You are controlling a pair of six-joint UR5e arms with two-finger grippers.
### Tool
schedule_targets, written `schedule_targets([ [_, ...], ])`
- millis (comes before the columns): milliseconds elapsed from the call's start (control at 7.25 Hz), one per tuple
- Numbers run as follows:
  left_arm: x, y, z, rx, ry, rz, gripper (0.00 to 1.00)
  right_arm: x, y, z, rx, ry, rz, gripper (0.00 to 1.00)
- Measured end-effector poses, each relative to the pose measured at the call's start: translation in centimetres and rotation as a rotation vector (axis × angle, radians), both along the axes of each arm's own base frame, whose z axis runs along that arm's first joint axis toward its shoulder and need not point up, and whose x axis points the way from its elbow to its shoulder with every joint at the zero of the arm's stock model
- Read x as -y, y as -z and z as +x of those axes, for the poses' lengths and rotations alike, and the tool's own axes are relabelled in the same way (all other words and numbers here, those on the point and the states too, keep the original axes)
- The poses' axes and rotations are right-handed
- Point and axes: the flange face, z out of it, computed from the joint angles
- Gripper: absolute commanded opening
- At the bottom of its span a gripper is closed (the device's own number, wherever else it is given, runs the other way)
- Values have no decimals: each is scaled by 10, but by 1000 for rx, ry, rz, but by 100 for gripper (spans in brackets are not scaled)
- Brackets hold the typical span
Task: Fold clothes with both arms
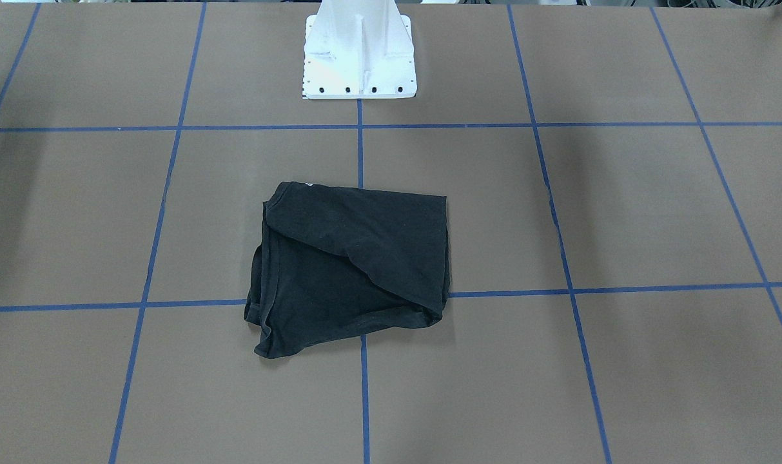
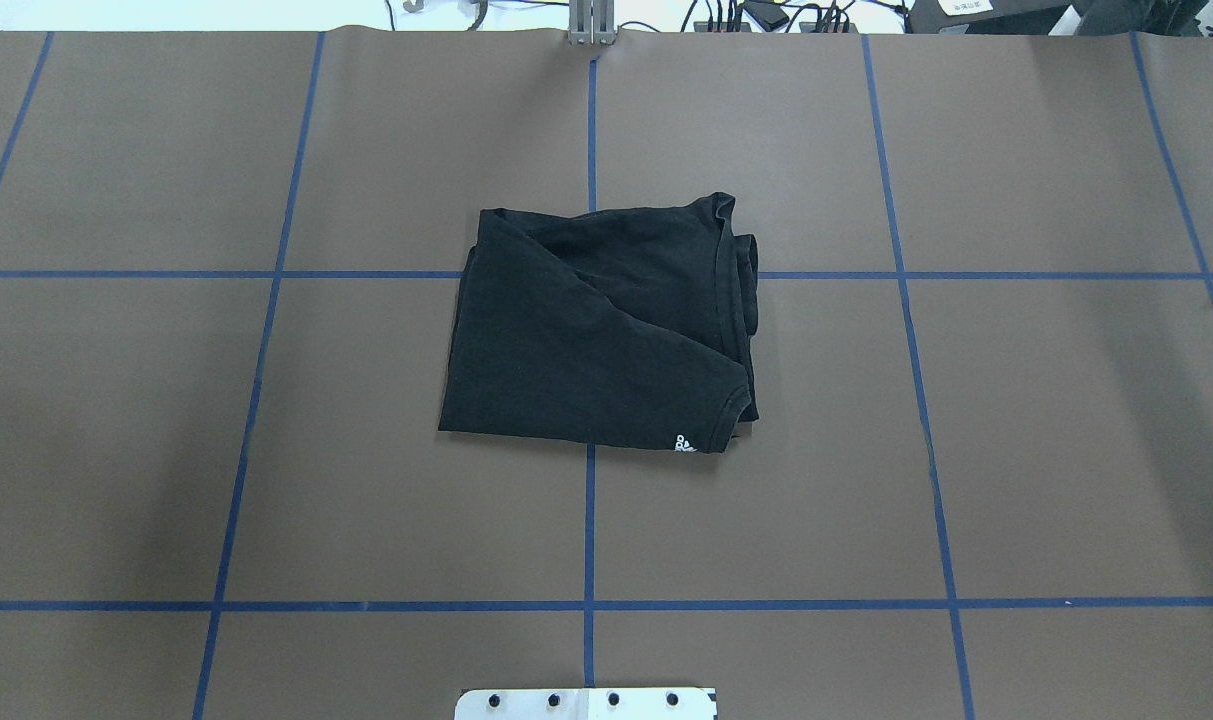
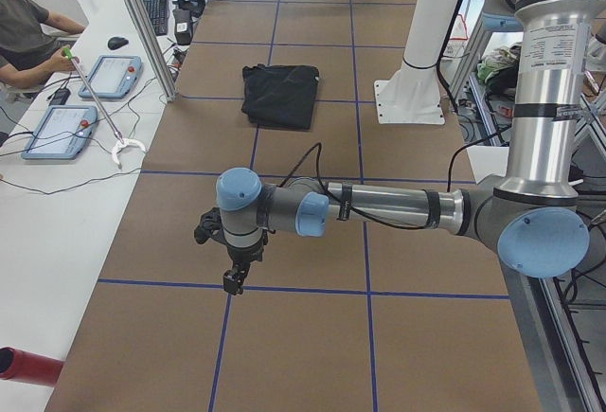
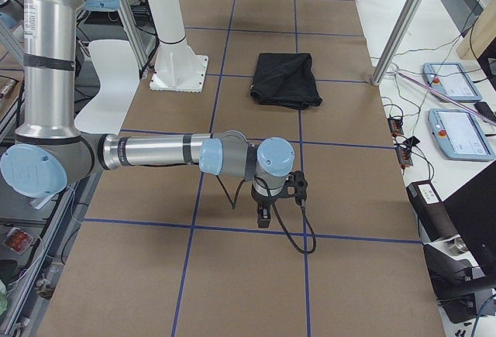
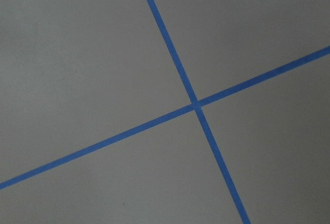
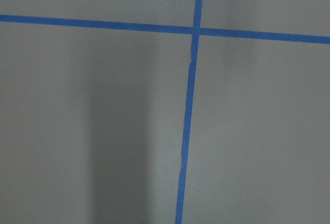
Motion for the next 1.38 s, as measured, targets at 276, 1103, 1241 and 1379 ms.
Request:
schedule_targets([
  [276, -5, -4, 6, -79, -1, -69, 100, -7, -7, 0, 9, -3, -15, 100],
  [1103, -5, -9, 7, -68, -1, -83, 100, -18, -14, 1, -7, -6, 1, 100],
  [1241, -4, -9, 7, -68, -1, -82, 100, -13, -9, 1, -9, -11, 17, 100],
  [1379, -3, -8, 7, -68, 0, -81, 100, -6, -2, 1, -13, -28, 23, 100],
])
